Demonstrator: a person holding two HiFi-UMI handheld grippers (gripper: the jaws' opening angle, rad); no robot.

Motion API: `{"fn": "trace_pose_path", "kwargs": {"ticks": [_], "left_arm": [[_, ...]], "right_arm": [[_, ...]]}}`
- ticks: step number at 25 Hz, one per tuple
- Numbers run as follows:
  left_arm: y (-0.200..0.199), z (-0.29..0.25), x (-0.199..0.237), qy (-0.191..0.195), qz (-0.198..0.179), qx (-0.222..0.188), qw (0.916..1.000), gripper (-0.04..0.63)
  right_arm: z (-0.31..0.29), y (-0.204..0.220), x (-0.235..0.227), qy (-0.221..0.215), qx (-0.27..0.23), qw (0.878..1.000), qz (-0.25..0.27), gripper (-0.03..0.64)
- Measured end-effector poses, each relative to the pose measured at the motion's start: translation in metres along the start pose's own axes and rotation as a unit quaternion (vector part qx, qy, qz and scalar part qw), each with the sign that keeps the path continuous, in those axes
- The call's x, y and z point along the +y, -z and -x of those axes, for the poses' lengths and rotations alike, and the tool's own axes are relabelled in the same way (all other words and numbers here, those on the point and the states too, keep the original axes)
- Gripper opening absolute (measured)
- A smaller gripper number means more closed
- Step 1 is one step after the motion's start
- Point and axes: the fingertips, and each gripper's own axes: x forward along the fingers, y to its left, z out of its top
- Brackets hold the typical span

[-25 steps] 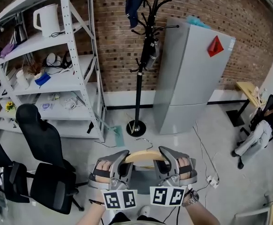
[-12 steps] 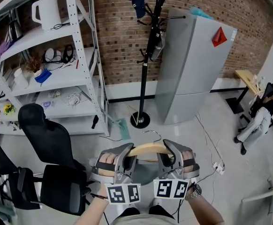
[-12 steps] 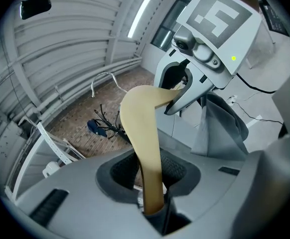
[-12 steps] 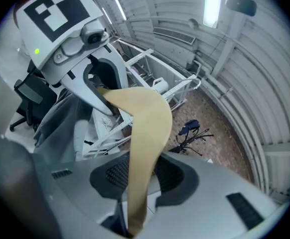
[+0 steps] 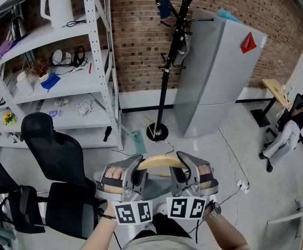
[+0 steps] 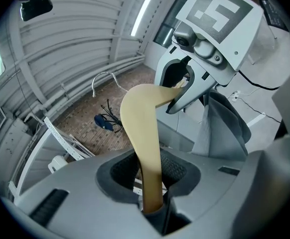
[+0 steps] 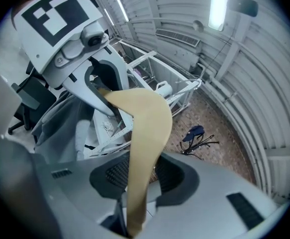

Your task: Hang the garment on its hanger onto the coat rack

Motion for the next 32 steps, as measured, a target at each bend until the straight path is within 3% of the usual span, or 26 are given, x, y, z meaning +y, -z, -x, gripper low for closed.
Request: {"fn": "trace_pose_path", "kwargs": {"ticks": [9, 17, 27, 32], "left_arm": [[0.038, -0.044, -0.001, 0.016, 0.024, 0.022, 0.9993, 0.1], [0.05, -0.116, 0.009, 0.025, 0.021, 0.035, 0.9989, 0.1], [0.053, -0.173, 0.042, -0.006, 0.014, 0.047, 0.9988, 0.1], [0.062, -0.2, 0.055, -0.004, 0.012, 0.035, 0.9993, 0.1]], "right_arm": [[-0.06, 0.008, 0.012, -0.023, -0.001, 1.0, 0.006, 0.123], [-0.126, 0.037, -0.006, -0.034, 0.0, 0.999, -0.002, 0.123], [-0.184, 0.043, -0.04, -0.026, -0.035, 0.999, 0.001, 0.123], [-0.212, 0.046, -0.049, -0.02, -0.022, 1.0, -0.001, 0.123]]}}
